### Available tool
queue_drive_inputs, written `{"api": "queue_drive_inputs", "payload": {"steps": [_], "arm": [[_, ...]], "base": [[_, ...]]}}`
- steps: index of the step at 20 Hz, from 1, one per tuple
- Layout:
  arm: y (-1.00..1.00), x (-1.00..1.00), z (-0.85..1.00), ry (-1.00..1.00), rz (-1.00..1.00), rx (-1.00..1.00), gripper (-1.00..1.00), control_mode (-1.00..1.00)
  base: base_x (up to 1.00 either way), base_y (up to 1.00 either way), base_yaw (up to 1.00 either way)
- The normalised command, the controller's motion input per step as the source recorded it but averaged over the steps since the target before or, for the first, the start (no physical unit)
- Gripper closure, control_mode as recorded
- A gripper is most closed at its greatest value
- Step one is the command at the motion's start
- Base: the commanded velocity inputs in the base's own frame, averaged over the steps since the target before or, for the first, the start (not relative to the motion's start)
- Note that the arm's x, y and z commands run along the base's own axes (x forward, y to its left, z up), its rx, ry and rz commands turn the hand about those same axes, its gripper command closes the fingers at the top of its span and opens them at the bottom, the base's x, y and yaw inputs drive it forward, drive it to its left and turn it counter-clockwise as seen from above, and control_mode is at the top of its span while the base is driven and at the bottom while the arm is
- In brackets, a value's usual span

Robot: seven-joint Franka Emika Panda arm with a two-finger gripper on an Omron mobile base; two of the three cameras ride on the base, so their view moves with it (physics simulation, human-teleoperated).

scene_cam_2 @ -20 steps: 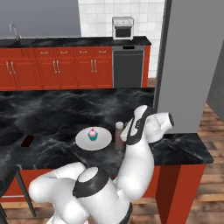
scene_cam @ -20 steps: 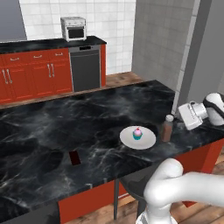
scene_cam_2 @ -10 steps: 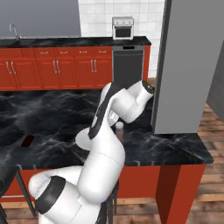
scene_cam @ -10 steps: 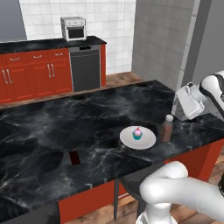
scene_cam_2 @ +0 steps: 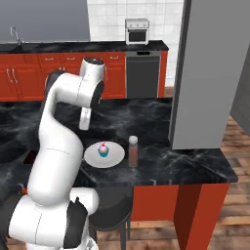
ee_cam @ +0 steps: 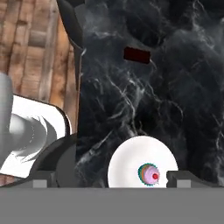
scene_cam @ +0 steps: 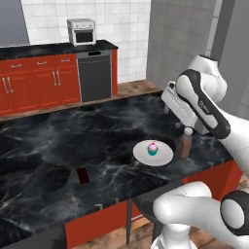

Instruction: Take the cinnamon bottle from the cabinet and place it on the dining table, next to the plate with the cupcake. Then take the chocolate from the dining counter and place it on the cupcake plate.

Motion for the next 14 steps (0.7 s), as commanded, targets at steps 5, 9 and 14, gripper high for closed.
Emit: {"api": "queue_drive_inputs", "payload": {"steps": [5,9,14], "arm": [[1.0,0.0,0.0,0.0,0.61,-0.19,-1.0,-1.0],[1.0,0.0,-0.09,0.0,0.67,-0.11,-1.0,-1.0],[1.0,-0.04,-0.26,0.01,0.69,-0.1,-1.0,-1.0]], "base": [[0.0,0.0,0.0],[0.0,0.0,0.0],[0.0,0.0,0.0]]}}
